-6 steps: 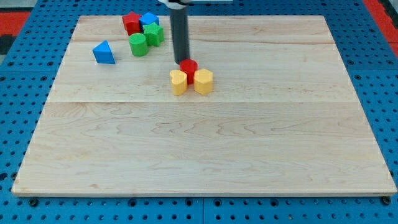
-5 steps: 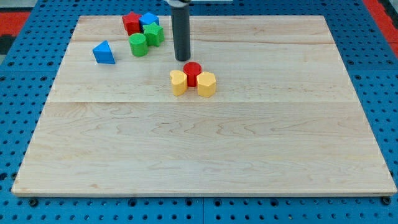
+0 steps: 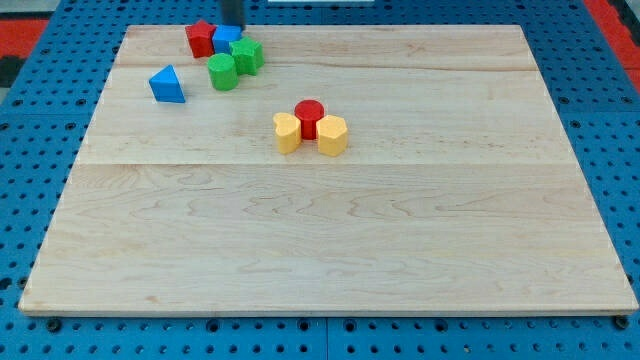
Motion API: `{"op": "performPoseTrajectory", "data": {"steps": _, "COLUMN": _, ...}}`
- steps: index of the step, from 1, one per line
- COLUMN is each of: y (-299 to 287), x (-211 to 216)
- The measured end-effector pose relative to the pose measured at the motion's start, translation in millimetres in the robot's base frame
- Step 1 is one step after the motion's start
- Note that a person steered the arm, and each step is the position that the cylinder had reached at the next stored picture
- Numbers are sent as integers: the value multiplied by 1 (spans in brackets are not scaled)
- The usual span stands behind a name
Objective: Push the red star into the yellow heart
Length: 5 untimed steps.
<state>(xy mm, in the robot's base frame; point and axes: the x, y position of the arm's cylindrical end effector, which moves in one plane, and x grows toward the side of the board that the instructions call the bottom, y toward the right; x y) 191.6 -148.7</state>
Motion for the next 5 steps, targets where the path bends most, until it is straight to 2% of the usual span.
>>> {"op": "performPoseTrajectory", "data": {"steps": 1, "y": -51, "x": 0}}
{"op": "performPoseTrajectory", "data": {"steps": 4, "y": -23, "x": 79}}
{"op": "performPoseTrajectory", "data": {"steps": 5, "y": 4, "x": 117}}
